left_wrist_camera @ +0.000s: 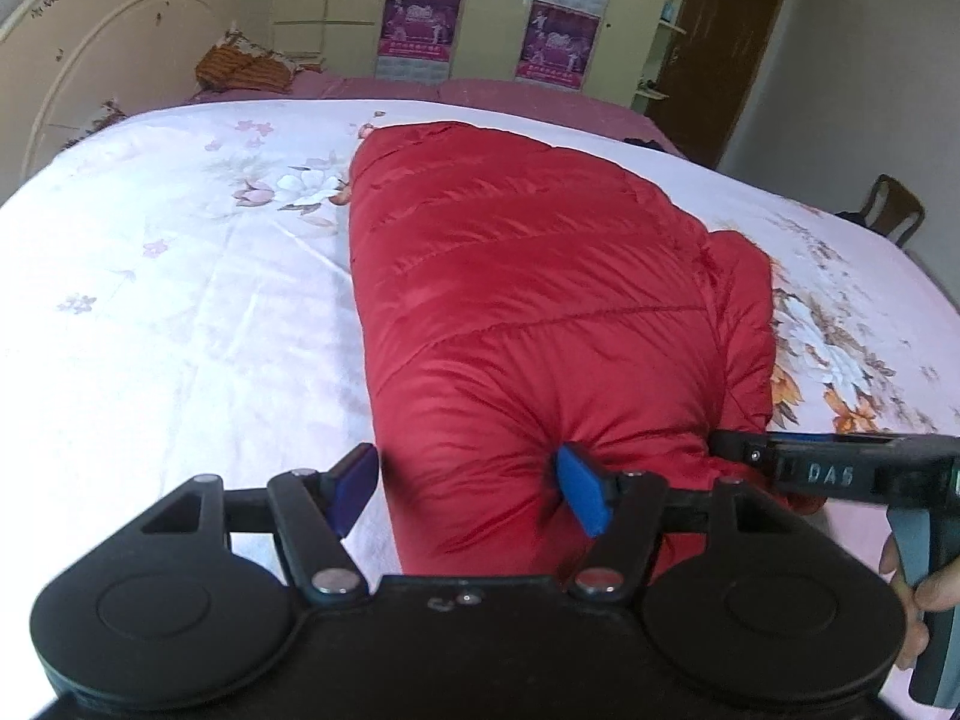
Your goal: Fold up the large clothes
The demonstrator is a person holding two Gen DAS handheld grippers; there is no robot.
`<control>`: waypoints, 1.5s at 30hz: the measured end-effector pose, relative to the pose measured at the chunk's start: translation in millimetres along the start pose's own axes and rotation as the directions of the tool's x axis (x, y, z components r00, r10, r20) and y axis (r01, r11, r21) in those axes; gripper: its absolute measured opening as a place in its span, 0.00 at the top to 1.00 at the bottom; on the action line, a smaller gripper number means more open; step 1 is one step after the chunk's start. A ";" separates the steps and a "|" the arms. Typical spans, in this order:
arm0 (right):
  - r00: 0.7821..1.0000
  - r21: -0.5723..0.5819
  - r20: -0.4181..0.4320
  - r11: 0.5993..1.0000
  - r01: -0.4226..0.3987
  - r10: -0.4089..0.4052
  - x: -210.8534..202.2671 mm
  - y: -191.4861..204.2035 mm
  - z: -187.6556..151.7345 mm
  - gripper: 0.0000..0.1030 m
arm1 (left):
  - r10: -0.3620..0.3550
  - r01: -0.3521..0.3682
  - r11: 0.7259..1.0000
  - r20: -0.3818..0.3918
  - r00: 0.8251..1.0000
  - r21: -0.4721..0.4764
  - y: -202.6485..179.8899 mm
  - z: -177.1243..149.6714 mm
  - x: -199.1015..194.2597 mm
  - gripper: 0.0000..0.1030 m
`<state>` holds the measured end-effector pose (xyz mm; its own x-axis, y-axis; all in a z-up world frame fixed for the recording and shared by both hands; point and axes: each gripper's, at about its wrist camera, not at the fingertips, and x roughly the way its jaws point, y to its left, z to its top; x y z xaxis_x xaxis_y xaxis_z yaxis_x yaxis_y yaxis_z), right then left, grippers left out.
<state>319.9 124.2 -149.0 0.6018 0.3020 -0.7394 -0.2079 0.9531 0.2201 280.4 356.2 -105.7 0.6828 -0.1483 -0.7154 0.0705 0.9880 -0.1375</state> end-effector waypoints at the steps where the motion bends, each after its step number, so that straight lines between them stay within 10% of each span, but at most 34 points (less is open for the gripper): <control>1: 1.000 -0.036 0.004 0.999 0.017 -0.016 0.4 4.7 0.8 0.48 | 0.014 -0.014 1.000 0.000 1.000 -0.002 -2.0 1.1 -0.3 0.33; 11: 0.998 -0.156 -0.011 0.986 0.060 -0.063 -7.3 17.0 4.8 0.41 | 0.140 -0.138 0.989 0.033 0.990 -0.057 -29.4 -0.7 -30.5 0.00; 17: 0.995 -0.182 0.065 0.979 0.090 -0.080 -43.3 22.4 5.1 0.41 | 0.212 -0.213 0.969 -0.022 0.977 -0.122 -49.3 -10.5 -66.3 0.00; 24: 0.992 -0.139 0.122 0.990 -0.014 0.032 -133.6 12.2 -36.6 0.37 | 0.249 -0.242 0.967 0.103 0.963 -0.074 -92.8 -42.5 -149.4 0.00; 26: 0.988 -0.140 0.143 0.989 -0.043 0.063 -163.3 11.0 -52.8 0.23 | 0.250 -0.242 0.968 0.144 0.957 -0.072 -105.5 -54.9 -174.7 0.00; 45: 0.911 -0.119 0.409 0.993 -0.014 0.062 -363.5 12.7 -153.4 0.04 | 0.288 -0.271 0.956 0.183 0.940 -0.110 -163.0 -127.2 -295.7 0.00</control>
<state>-19.8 23.2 24.9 0.8503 0.3424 -0.3996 -0.3064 0.9395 0.1531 -25.4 233.5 41.1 0.7952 0.1528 -0.5868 -0.1980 0.9801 -0.0132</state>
